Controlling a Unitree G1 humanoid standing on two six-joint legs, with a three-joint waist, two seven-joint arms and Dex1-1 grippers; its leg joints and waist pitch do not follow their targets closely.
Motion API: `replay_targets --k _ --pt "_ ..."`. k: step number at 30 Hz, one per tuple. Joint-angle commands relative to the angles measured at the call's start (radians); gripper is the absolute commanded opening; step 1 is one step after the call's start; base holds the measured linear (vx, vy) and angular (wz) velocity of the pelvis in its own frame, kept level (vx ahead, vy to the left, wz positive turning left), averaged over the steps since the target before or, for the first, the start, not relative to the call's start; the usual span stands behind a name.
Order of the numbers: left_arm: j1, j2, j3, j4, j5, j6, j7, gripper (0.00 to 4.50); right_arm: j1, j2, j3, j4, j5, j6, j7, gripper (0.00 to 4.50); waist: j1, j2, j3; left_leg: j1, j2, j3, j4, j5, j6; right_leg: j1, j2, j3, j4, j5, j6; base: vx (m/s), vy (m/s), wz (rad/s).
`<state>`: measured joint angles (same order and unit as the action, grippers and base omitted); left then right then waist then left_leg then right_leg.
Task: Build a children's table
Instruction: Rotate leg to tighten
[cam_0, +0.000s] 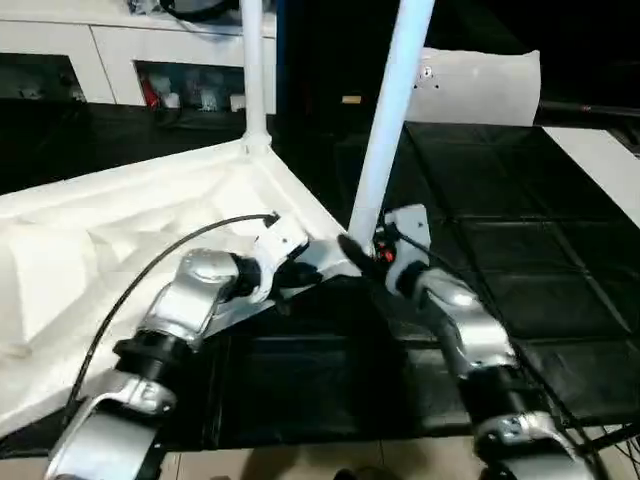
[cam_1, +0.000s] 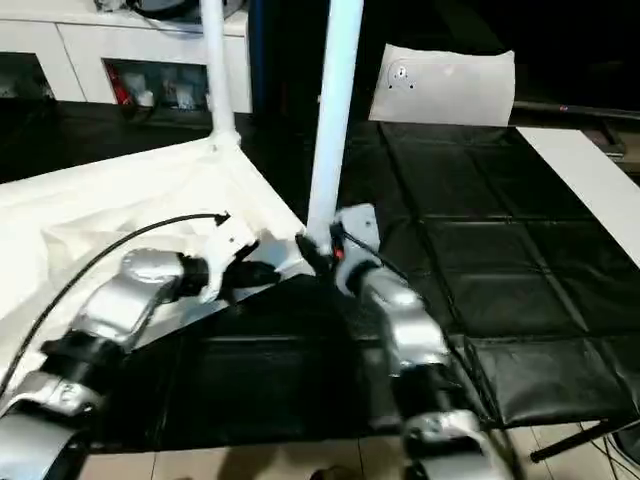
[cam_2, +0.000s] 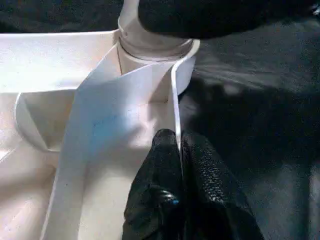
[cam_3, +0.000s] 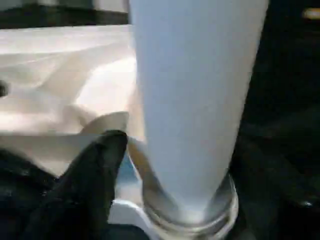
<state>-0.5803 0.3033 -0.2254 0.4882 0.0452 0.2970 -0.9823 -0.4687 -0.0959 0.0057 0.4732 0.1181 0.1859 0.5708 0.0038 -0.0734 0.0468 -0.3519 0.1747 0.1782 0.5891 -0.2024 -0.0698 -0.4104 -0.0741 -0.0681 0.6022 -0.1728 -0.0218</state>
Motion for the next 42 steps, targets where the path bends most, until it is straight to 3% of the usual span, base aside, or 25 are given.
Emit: replay_targets --k 1,3,7,14,19,21,24,25,30,36,42 --pt "0.004 0.004 -0.013 -0.037 -0.038 -0.074 -0.074 0.00 0.005 -0.026 -0.001 -0.029 0.026 -0.011 0.076 3.79 0.006 0.001 -0.053 0.001 0.057 -0.015 -0.068 -0.167 0.073 0.054 -0.075 0.056 -0.076 -0.284 -0.189 0.000 0.000 0.00" --pt "0.021 0.050 -0.047 -0.038 -0.051 -0.137 -0.181 0.00 0.018 -0.121 0.032 -0.053 0.054 -0.018 0.243 3.87 0.010 -0.001 -0.054 0.000 0.056 -0.015 -0.067 -0.173 0.076 0.055 -0.074 0.055 -0.076 -0.287 -0.187 0.000 0.000 0.00" --pt "0.036 0.076 -0.053 -0.043 -0.089 -0.167 -0.282 0.00 0.020 -0.198 0.058 -0.068 0.080 -0.021 0.405 4.22 0.019 0.001 -0.054 0.001 0.060 -0.014 -0.066 -0.161 0.087 0.053 -0.076 0.055 -0.071 -0.254 -0.203 0.000 0.000 0.00" --pt "0.043 0.143 -0.102 -0.040 -0.099 -0.230 -0.455 0.00 0.009 -0.301 0.115 -0.084 0.151 0.014 0.718 4.22 0.035 -0.008 -0.052 0.003 0.062 -0.013 -0.066 -0.162 0.089 0.052 -0.078 0.055 -0.071 -0.274 -0.208 0.000 0.000 0.00" --pt "0.053 0.175 -0.147 -0.051 -0.085 -0.270 -0.537 0.00 -0.013 -0.337 0.178 -0.057 0.158 0.029 0.872 3.85 0.040 -0.009 -0.052 0.004 0.065 -0.015 -0.067 -0.170 0.076 0.051 -0.079 0.054 -0.070 -0.284 -0.212 0.000 0.000 0.00" --pt "0.053 0.176 -0.155 -0.052 -0.082 -0.277 -0.547 0.00 -0.023 -0.338 0.197 -0.033 0.147 0.019 0.905 3.55 0.044 -0.012 -0.051 0.005 0.066 -0.014 -0.067 -0.172 0.068 0.051 -0.079 0.053 -0.070 -0.287 -0.213 0.000 0.000 0.00" --pt "0.050 0.173 -0.156 -0.051 -0.084 -0.280 -0.551 0.00 -0.029 -0.336 0.212 -0.023 0.140 0.013 0.927 3.51 0.051 -0.011 -0.052 0.007 0.067 -0.012 -0.066 -0.159 0.061 0.050 -0.079 0.053 -0.065 -0.257 -0.225 0.000 0.000 0.00" --pt "0.047 0.171 -0.156 -0.048 -0.085 -0.283 -0.552 0.00 -0.033 -0.334 0.220 -0.020 0.138 0.014 0.934 3.23 0.053 -0.014 -0.052 0.007 0.067 -0.012 -0.066 -0.153 0.062 0.051 -0.077 0.053 -0.063 -0.247 -0.226 0.000 0.000 0.00" --pt "0.037 0.167 -0.157 -0.033 -0.086 -0.296 -0.548 0.00 -0.040 -0.323 0.235 -0.016 0.145 0.019 0.953 2.85 0.054 -0.016 -0.052 0.005 0.066 -0.013 -0.065 -0.160 0.055 0.052 -0.080 0.053 -0.065 -0.277 -0.215 0.000 0.000 0.00" --pt "0.035 0.170 -0.154 -0.025 -0.079 -0.300 -0.538 0.00 -0.030 -0.322 0.240 -0.030 0.153 0.028 0.967 2.41 0.055 -0.014 -0.055 0.005 0.065 -0.014 -0.065 -0.145 0.054 0.053 -0.078 0.053 -0.062 -0.250 -0.218 0.000 0.000 0.00" --pt "0.024 0.142 -0.126 0.006 -0.071 -0.275 -0.449 0.00 0.023 -0.306 0.228 -0.097 0.184 0.103 0.905 2.19 0.063 -0.008 -0.052 0.008 0.065 -0.014 -0.067 -0.167 0.044 0.054 -0.077 0.053 -0.066 -0.268 -0.209 0.000 0.000 0.00"
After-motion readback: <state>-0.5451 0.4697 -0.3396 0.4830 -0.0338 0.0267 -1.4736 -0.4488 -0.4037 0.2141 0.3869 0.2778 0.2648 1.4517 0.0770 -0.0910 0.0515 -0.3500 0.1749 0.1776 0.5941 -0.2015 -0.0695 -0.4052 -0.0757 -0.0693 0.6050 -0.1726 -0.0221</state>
